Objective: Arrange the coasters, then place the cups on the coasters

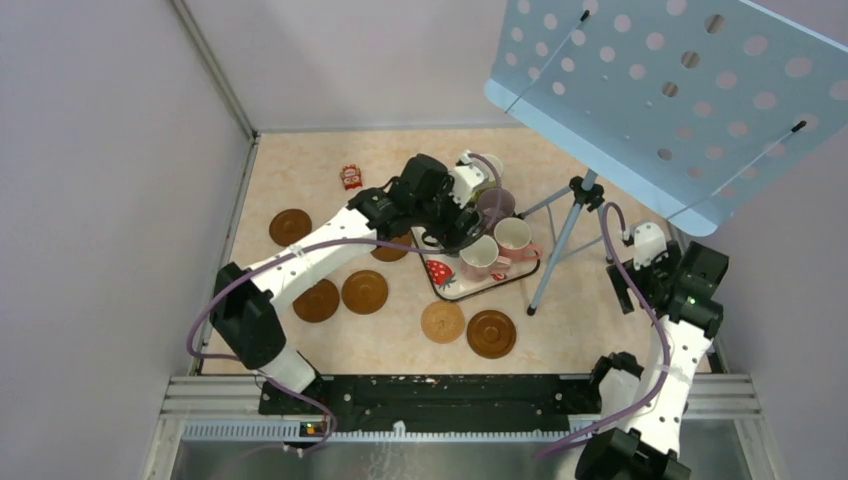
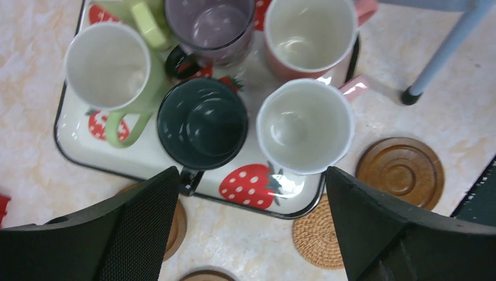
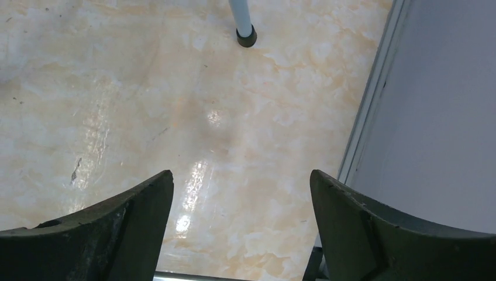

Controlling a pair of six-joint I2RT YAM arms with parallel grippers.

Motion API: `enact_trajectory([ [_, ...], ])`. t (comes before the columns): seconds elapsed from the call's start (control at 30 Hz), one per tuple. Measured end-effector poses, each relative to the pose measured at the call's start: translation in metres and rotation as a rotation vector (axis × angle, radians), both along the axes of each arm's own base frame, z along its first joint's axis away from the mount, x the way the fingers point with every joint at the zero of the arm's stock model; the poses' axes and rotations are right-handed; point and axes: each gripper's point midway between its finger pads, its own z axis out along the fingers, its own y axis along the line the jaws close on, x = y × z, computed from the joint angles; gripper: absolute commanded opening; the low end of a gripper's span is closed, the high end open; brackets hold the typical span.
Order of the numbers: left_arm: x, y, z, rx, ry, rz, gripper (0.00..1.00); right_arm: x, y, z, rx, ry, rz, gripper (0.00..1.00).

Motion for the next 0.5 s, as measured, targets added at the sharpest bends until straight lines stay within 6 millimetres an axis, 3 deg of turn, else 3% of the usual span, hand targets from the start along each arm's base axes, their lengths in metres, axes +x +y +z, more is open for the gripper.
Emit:
enact_trajectory([
  [0.37,-0.032,-0.079,0.031,-0.242,0.012,-0.253,0.99,0.009,0.005,0.002,0.022,-0.021,0.016,0.83],
  [0.5,-0.045,-0.107,0.031,-0.316,0.034,-0.342,0.99,0.021,0.005,0.006,0.027,-0.063,0.03,0.82],
])
